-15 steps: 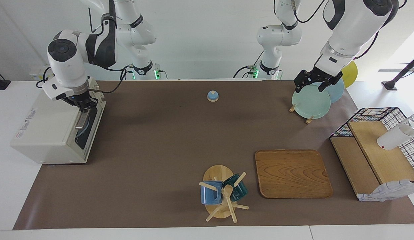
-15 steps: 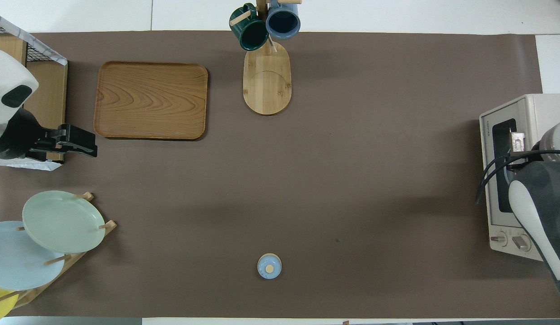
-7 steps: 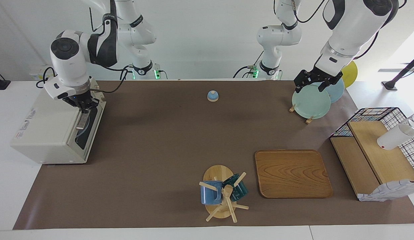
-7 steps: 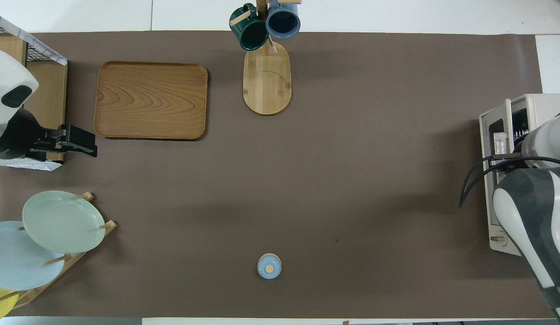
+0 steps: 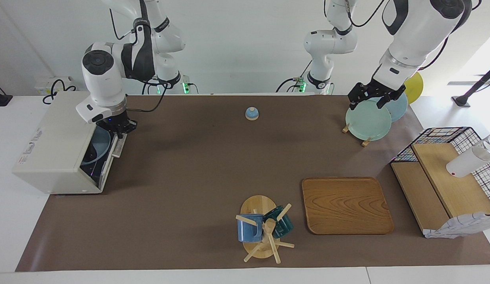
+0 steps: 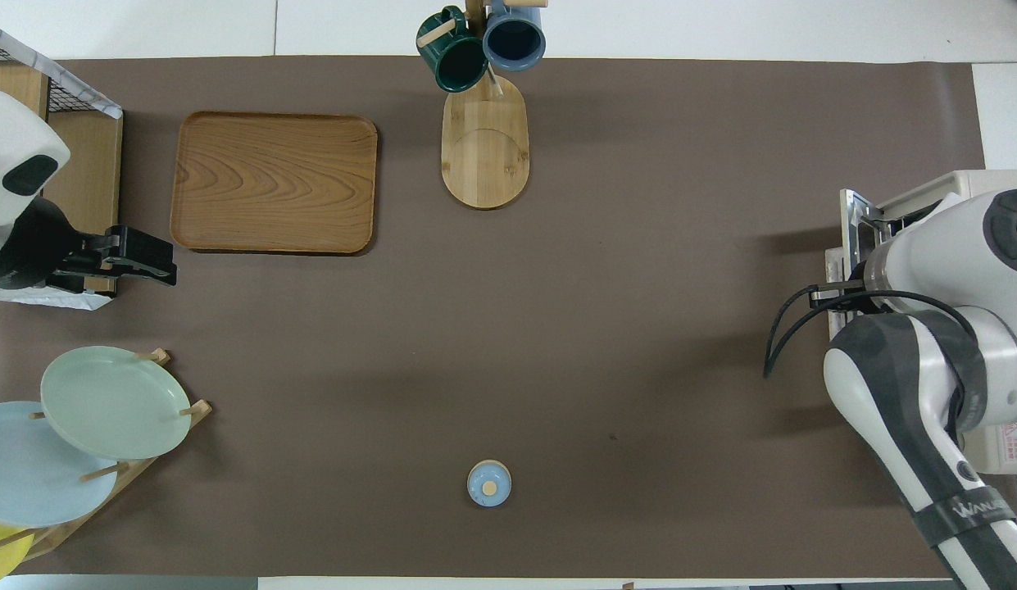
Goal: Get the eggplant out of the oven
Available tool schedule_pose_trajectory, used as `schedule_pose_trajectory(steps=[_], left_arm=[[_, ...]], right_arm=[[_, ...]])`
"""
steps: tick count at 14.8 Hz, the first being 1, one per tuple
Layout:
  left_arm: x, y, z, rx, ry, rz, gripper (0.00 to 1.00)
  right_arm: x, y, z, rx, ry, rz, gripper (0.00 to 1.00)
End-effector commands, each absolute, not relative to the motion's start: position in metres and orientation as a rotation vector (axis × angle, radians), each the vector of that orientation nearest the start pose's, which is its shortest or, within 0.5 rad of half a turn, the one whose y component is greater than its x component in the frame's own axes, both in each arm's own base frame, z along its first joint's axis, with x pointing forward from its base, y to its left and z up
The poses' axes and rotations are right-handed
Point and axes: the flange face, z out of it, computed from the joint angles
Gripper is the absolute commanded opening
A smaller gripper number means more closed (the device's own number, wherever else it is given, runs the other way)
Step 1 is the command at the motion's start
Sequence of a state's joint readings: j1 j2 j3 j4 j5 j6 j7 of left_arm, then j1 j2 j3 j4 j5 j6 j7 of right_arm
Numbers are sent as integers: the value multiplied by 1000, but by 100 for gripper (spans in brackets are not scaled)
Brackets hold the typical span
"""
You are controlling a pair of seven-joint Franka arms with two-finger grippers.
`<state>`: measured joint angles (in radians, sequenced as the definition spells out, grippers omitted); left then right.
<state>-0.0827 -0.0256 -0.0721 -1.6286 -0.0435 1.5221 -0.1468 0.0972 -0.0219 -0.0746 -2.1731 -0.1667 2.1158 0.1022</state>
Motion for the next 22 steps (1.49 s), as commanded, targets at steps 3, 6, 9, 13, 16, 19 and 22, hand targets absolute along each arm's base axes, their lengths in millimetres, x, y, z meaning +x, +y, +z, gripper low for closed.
schedule_pose_trajectory(steps=[3, 6, 9, 13, 16, 19, 22], left_arm=[[532, -86, 611, -3171, 10, 118, 100], [532, -86, 611, -3171, 10, 118, 100], [532, -86, 611, -3171, 10, 118, 100], [532, -86, 611, -3171, 10, 118, 100], [532, -86, 611, -3171, 10, 118, 100], [532, -86, 611, -3171, 10, 118, 100], [532, -86, 610, -3171, 10, 121, 100]], right_arm=[[536, -16, 347, -3286, -12, -59, 0], [539, -1, 329, -3230, 46, -41, 0], [541, 4, 311, -3222, 114, -19, 0], [546, 60, 313, -3165, 232, -31, 0], [552, 84, 334, -3155, 254, -17, 0], [563, 79, 379, -3192, 264, 103, 19], [554, 59, 405, -3356, 212, 160, 47]])
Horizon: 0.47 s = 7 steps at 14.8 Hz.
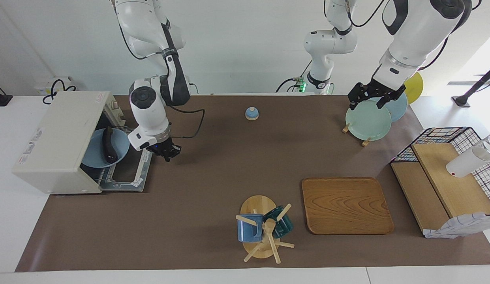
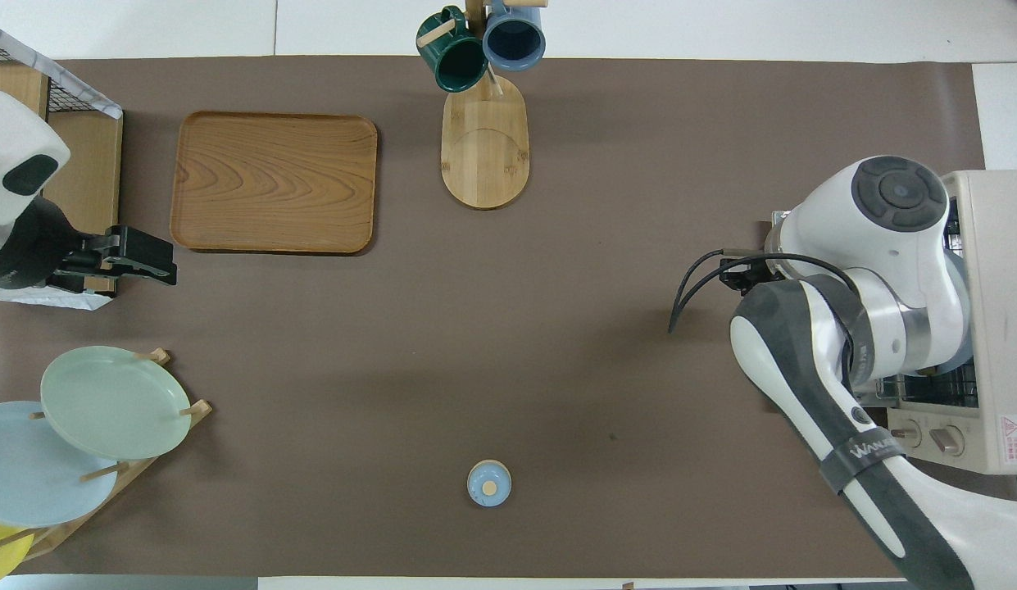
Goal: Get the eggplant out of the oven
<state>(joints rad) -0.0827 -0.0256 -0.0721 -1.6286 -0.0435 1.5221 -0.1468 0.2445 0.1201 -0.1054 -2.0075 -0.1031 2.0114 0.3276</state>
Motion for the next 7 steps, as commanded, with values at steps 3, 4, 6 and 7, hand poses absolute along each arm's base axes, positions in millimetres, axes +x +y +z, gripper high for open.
schedule_pose_trajectory(steps=[3, 4, 6, 7], left_arm=[[532, -86, 611, -3171, 10, 118, 100], [532, -86, 611, -3171, 10, 118, 100], [532, -86, 611, -3171, 10, 118, 100], [532, -86, 611, -3171, 10, 118, 100]], right_arm=[[544, 24, 405, -3432, 218, 232, 47], [537, 6, 397, -3423, 201, 265, 47], [535, -9, 389, -3409, 116, 231, 47], [530, -20, 382, -3403, 110, 235, 47]])
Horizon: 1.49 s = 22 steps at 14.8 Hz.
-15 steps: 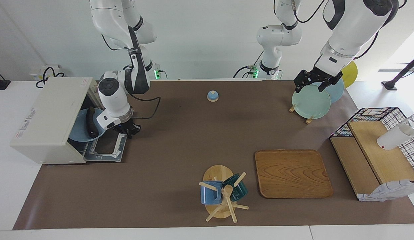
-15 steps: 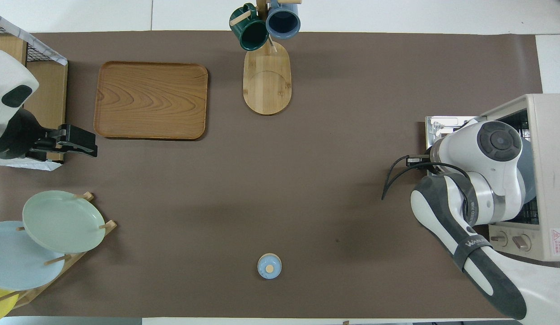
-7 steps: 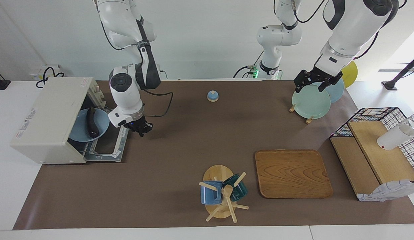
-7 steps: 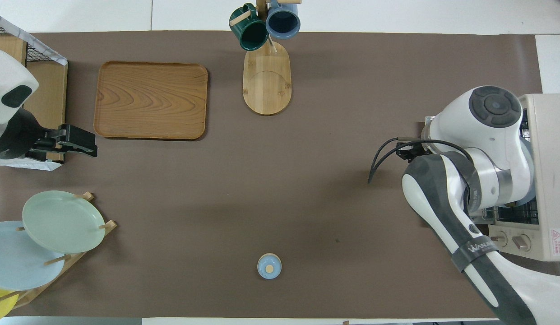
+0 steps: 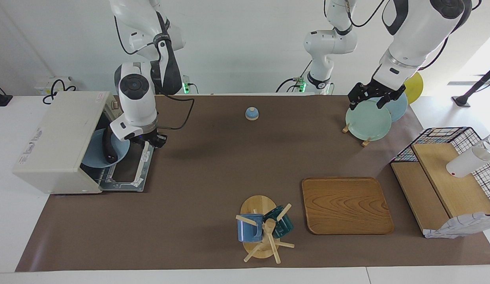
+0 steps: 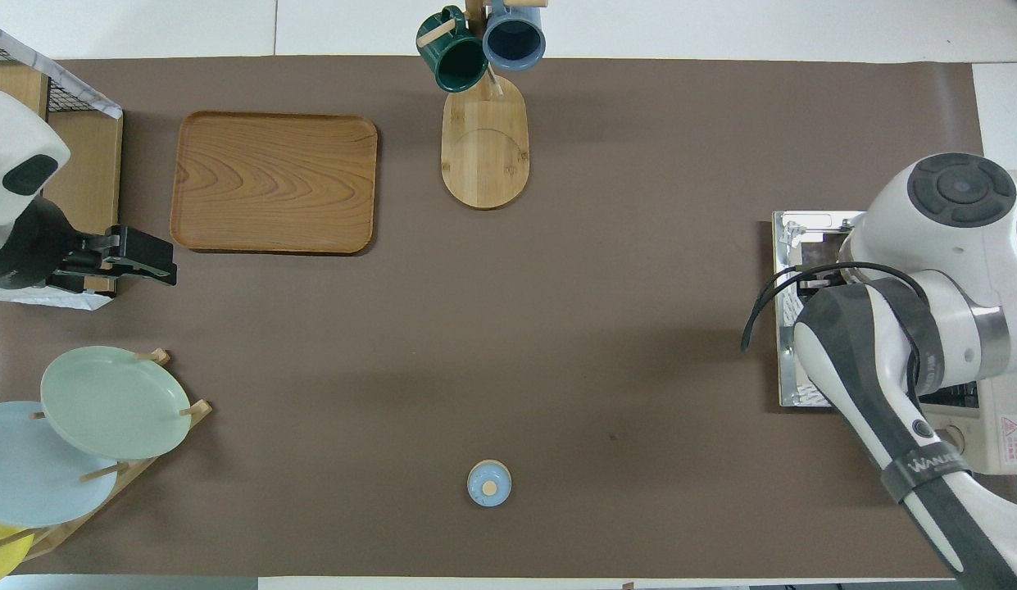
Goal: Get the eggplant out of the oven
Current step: 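Pull the eggplant out of the oven with the right gripper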
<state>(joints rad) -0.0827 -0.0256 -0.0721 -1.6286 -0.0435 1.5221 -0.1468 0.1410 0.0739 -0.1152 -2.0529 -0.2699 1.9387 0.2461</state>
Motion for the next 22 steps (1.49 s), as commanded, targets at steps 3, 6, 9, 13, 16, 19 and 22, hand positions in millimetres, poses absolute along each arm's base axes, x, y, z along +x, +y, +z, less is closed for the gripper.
schedule_pose_trajectory(steps=[3, 6, 9, 13, 16, 19, 22], left_arm=[[532, -86, 611, -3171, 10, 118, 100], [532, -86, 611, -3171, 10, 118, 100], [532, -86, 611, -3171, 10, 118, 100], [532, -86, 611, -3171, 10, 118, 100], [532, -86, 611, -3171, 10, 118, 100], [532, -86, 611, -3171, 10, 118, 100], [532, -86, 611, -3171, 10, 118, 100]], right_arm=[[521, -33, 369, -3387, 47, 204, 46], [519, -39, 366, -3383, 55, 174, 30], [519, -33, 365, -3387, 28, 183, 0], [532, -5, 380, -3393, -28, 172, 0], [553, 94, 412, -3337, -7, 105, 0], [545, 177, 412, -3298, 46, 61, 0], [544, 284, 414, -3284, 206, 27, 0]])
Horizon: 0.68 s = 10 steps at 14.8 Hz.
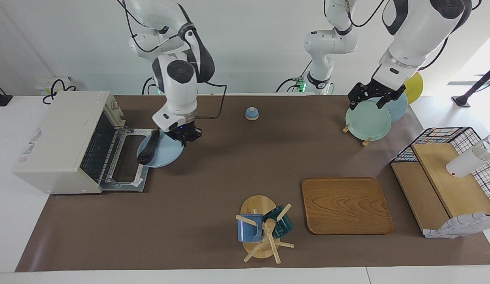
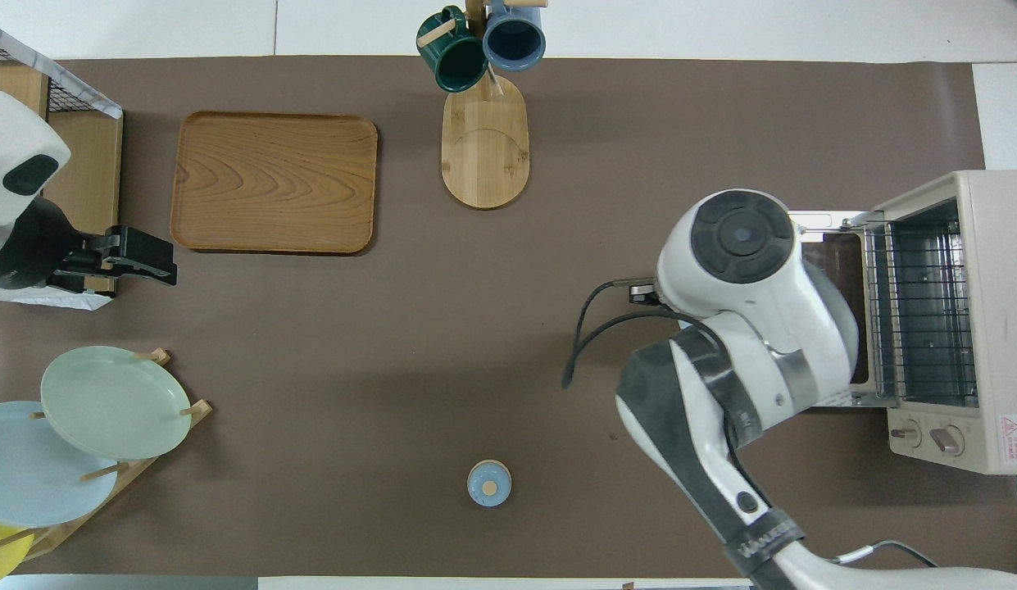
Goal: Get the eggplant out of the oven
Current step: 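Pull the eggplant out of the oven with the right gripper, then lower the eggplant onto the light blue plate with the right gripper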
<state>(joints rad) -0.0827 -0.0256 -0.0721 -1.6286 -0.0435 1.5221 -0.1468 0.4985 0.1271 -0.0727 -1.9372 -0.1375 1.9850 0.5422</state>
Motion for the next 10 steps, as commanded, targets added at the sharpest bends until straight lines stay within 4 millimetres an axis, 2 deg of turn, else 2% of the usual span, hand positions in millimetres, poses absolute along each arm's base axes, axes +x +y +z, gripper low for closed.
schedule_pose_trajectory(steps=[1, 3, 5, 6, 7, 8, 9, 10], left_arm=[[532, -86, 611, -3171, 10, 118, 100], [532, -86, 611, -3171, 10, 118, 100], [532, -86, 611, -3171, 10, 118, 100], [532, -86, 611, -3171, 10, 118, 100], [532, -86, 611, -3171, 10, 118, 100], [532, -86, 611, -3171, 10, 118, 100], [532, -87, 610, -3170, 12, 121, 100], [532, -87, 610, -3170, 12, 121, 100]], right_arm=[[550, 318, 412, -3276, 253, 33, 0], [554, 397, 397, -3277, 374, 26, 0], [548, 444, 370, -3237, 482, 3, 0], [541, 462, 360, -3212, 470, -12, 0], [534, 479, 352, -3172, 493, -35, 0], [531, 485, 348, -3142, 527, -58, 0], [529, 483, 340, -3143, 538, -44, 0], [532, 480, 342, -3134, 557, -32, 0]])
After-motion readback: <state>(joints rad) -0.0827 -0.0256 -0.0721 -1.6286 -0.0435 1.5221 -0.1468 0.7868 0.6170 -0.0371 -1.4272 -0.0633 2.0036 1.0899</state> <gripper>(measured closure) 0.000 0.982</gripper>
